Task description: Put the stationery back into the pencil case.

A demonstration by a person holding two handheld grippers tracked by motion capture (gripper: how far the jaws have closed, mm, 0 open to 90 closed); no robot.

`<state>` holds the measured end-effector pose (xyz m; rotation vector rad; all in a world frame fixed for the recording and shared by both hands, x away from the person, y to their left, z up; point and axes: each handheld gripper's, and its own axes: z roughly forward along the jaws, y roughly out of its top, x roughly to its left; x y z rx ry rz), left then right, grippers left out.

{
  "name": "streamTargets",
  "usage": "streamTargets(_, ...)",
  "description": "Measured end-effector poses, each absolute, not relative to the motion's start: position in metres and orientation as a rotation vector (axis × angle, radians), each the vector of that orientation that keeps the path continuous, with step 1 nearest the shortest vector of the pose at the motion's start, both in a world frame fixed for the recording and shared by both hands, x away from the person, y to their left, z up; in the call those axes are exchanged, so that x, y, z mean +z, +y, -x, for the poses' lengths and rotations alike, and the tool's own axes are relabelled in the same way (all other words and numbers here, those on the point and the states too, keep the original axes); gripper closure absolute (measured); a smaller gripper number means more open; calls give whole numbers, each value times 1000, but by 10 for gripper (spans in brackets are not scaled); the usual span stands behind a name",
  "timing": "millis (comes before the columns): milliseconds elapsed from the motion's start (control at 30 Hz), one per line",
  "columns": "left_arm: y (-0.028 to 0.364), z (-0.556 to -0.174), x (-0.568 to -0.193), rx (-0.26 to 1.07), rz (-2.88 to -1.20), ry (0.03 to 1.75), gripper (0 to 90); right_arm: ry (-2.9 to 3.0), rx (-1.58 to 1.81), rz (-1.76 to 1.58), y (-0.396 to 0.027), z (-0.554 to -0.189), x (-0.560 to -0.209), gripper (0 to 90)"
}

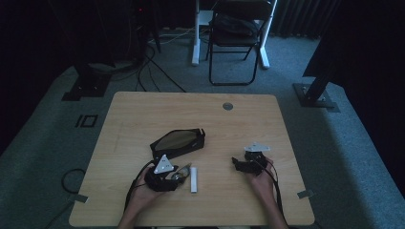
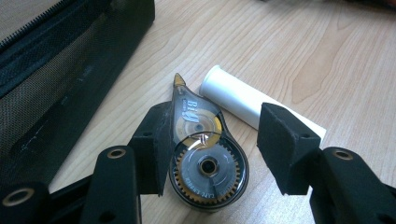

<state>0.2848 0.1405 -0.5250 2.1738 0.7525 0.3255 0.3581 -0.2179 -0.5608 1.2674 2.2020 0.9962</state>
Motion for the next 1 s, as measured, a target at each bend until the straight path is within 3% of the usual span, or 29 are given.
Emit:
streamTargets(467, 136, -282, -535, 348, -2194, 768, 354, 2202, 996, -1267, -218, -358, -561, 274)
streamTargets(1000, 137, -289, -547, 395, -2232, 815, 330, 2202, 996, -1267, -218, -358, -561, 274)
